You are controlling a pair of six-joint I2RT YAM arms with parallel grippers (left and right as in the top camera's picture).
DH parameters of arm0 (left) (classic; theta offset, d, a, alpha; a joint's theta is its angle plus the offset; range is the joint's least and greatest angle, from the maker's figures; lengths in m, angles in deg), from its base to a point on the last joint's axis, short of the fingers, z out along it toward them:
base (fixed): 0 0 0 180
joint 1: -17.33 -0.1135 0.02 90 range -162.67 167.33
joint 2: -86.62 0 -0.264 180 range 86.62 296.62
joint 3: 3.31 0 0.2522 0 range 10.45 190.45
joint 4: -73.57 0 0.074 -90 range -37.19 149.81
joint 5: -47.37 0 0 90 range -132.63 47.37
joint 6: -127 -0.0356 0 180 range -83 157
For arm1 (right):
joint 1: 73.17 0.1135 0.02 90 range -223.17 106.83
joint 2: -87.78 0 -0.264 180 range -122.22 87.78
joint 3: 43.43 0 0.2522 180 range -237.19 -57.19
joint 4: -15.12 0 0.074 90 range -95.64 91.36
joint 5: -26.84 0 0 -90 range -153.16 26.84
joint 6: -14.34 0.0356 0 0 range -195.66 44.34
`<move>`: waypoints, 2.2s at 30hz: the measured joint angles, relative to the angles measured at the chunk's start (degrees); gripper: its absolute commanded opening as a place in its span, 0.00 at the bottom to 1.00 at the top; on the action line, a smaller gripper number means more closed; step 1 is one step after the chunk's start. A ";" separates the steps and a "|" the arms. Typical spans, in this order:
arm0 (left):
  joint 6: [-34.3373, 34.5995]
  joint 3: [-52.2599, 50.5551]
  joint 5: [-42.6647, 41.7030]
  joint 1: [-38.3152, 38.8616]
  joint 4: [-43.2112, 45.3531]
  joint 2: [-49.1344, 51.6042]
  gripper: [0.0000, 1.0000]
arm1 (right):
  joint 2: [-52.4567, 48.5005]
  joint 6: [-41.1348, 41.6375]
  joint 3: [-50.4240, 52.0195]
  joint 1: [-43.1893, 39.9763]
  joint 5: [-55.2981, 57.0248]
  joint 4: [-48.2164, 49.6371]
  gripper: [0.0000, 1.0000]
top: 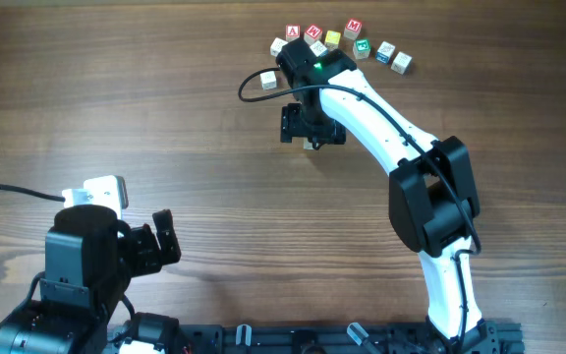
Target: Form a tower
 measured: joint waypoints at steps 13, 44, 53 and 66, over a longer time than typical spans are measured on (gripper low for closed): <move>0.00 0.00 0.00 0.00 0.00 0.00 1.00 | 0.00 -1.38 0.00 0.00 1.73 3.08 1.00; 0.00 0.00 0.00 0.00 0.00 0.00 1.00 | 44.98 -10.14 -15.34 -7.04 15.02 -13.88 1.00; 0.00 0.00 0.00 0.00 0.00 0.00 1.00 | 45.77 -16.37 -15.61 -7.04 19.87 -15.54 1.00; 0.00 0.00 0.00 0.00 0.00 0.00 1.00 | 46.47 -21.18 -15.61 -8.92 24.98 -6.78 1.00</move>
